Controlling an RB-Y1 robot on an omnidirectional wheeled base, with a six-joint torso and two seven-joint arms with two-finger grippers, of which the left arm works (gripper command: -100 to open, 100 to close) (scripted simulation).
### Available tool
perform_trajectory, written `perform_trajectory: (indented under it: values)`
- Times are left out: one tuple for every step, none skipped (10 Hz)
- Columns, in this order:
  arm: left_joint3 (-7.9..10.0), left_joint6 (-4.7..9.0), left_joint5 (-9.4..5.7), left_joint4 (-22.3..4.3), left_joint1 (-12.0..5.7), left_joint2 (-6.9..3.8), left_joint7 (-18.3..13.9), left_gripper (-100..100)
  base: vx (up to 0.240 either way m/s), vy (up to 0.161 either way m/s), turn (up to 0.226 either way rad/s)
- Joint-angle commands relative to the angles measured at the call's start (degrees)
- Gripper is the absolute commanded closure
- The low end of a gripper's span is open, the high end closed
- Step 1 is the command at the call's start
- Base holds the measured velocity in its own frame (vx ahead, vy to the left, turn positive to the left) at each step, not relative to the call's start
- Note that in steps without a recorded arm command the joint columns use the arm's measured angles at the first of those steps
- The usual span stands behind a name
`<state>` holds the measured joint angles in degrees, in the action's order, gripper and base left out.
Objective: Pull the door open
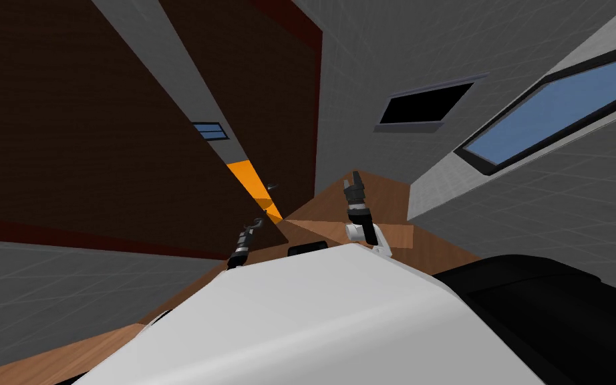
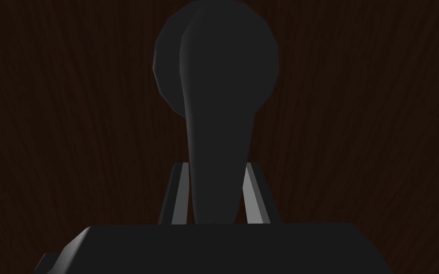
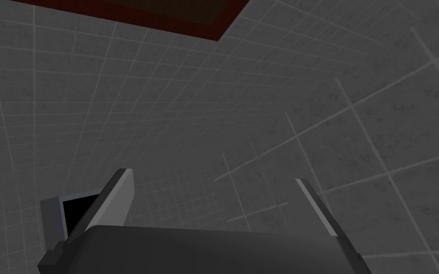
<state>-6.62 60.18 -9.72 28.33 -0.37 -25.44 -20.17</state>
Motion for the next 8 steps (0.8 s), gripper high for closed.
perform_trajectory:
  values:
    - [-0.97, 1.45, 0.31, 0.48, 0.89, -0.49, -1.06, 100, -0.086, 0.024, -0.131]
    - [-1.17, 1.91, 0.35, 0.36, 1.11, -0.71, -1.36, 100, -0.127, 0.053, -0.161]
    - [-1.61, 2.94, 0.46, 0.1, 1.58, -1.22, -2.04, 100, -0.161, 0.056, -0.136]
    - [-0.88, 2.46, 0.12, -0.72, 0.67, -1.36, -1.6, 100, -0.074, 0.031, -0.024]
    - [-1.82, 4.52, 0.38, -1.15, 1.75, -1.96, -2.45, 100, -0.136, 0.036, -0.196]
    - [-1.82, 4.52, 0.38, -1.15, 1.75, -1.96, -2.45, 100, -0.177, 0.038, -0.119]
    - [-2.28, 5.46, 0.5, -1.27, 2.28, -2.25, -2.84, 100, -0.161, 0.054, -0.076]
    - [-2.76, 6.45, 0.63, -1.4, 2.84, -2.56, -3.26, 100, -0.152, 0.074, -0.137]
